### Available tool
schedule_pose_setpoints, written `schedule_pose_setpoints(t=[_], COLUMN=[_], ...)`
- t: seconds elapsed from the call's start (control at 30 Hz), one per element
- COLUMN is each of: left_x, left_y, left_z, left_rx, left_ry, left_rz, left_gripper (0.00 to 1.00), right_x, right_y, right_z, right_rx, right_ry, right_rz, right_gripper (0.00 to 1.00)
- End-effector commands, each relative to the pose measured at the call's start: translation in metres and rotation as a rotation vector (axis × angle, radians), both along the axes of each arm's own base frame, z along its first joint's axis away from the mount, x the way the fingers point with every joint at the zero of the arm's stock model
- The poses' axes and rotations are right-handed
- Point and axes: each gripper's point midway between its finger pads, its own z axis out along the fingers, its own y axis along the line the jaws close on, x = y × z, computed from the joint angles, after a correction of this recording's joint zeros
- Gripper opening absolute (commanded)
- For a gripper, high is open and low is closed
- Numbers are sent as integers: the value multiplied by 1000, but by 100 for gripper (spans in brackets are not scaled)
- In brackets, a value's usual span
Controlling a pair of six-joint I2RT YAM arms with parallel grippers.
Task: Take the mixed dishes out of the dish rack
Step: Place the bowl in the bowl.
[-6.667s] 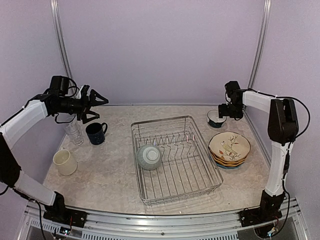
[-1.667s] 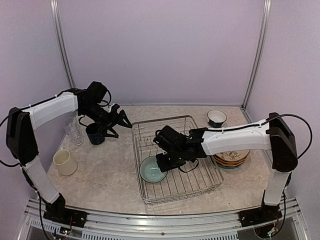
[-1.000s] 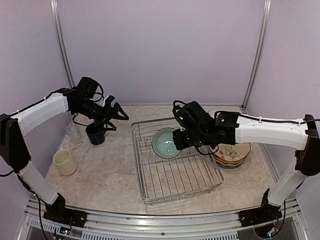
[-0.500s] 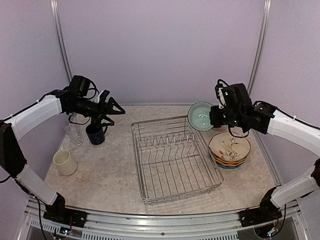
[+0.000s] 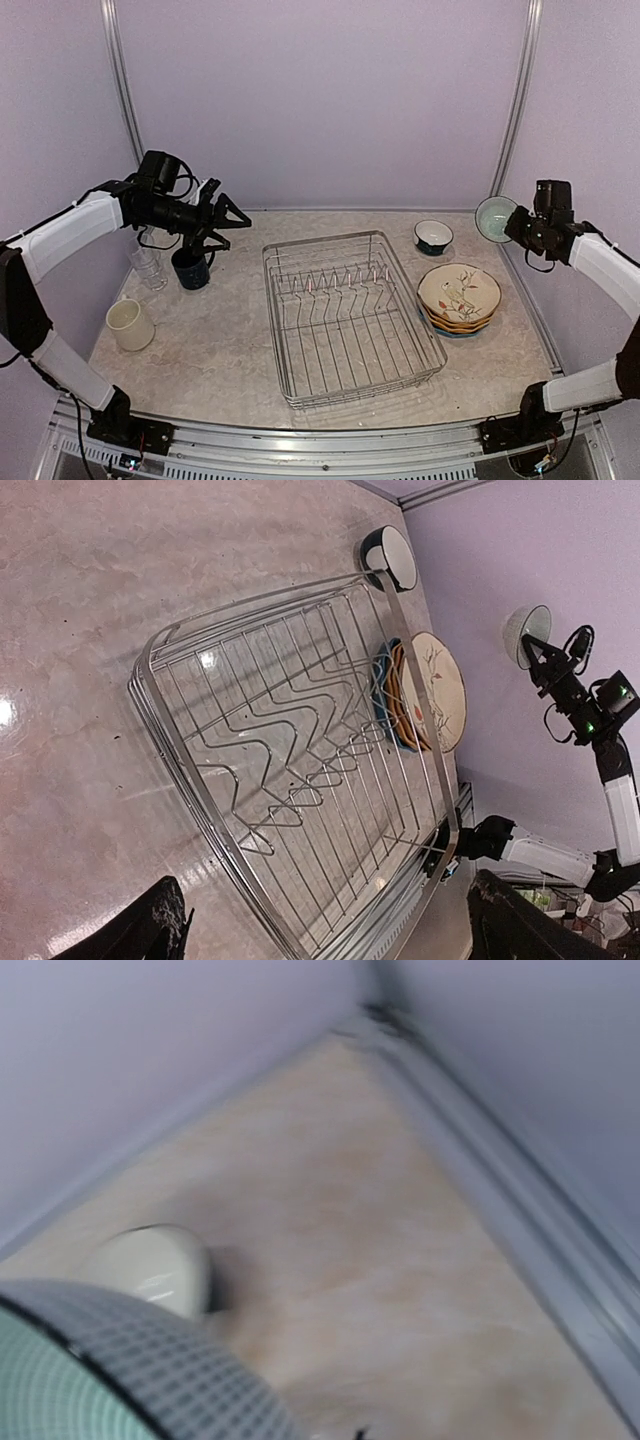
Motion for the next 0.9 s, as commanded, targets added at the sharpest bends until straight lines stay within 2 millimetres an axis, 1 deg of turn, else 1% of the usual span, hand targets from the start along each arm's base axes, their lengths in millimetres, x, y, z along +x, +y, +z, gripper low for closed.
schedule_pose_setpoints(t=[0.0, 0.07, 0.1, 0.23, 0.27, 0.37, 0.4, 0.47, 0.63, 0.73, 0.8, 0.87], left_x=[-8, -8, -9, -12, -11, -12, -12, -13, -13, -13, -12, -12], left_y=[-4, -4, -5, -8, -7, -6, -6, -8, -8, -9, -7, -7], left_z=[8, 6, 6, 8, 7, 9, 9, 9, 10, 8, 6, 6], left_rx=[-3, 16, 17, 28, 43, 56, 53, 46, 42, 41, 54, 52], left_ry=[-44, -48, -45, -73, -83, -86, -79, -80, -74, -73, -74, -69], left_rz=[-21, -19, -23, -32, -25, -21, -26, -32, -34, -36, -27, -30], left_gripper=[93, 93, 93, 93, 93, 93, 93, 93, 93, 94, 94, 93], right_x=[23, 34, 42, 67, 72, 86, 90, 99, 123, 139, 148, 158], right_y=[-22, -32, -37, -41, -41, -37, -34, -25, 0, 20, 30, 35], right_z=[-29, -48, -62, -82, -82, -64, -57, -51, -53, -52, -57, -62], right_rx=[177, 211, 217, 234, 242, 246, 248, 260, 276, 262, 254, 247], right_ry=[-9, 27, 55, 98, 100, 30, -2, -15, 4, 1, 20, 36], right_rz=[-24, -39, -49, -16, -7, 38, 60, 108, 231, 305, 332, 342], right_gripper=[0, 0, 0, 0, 0, 0, 0, 0, 0, 0, 0, 0])
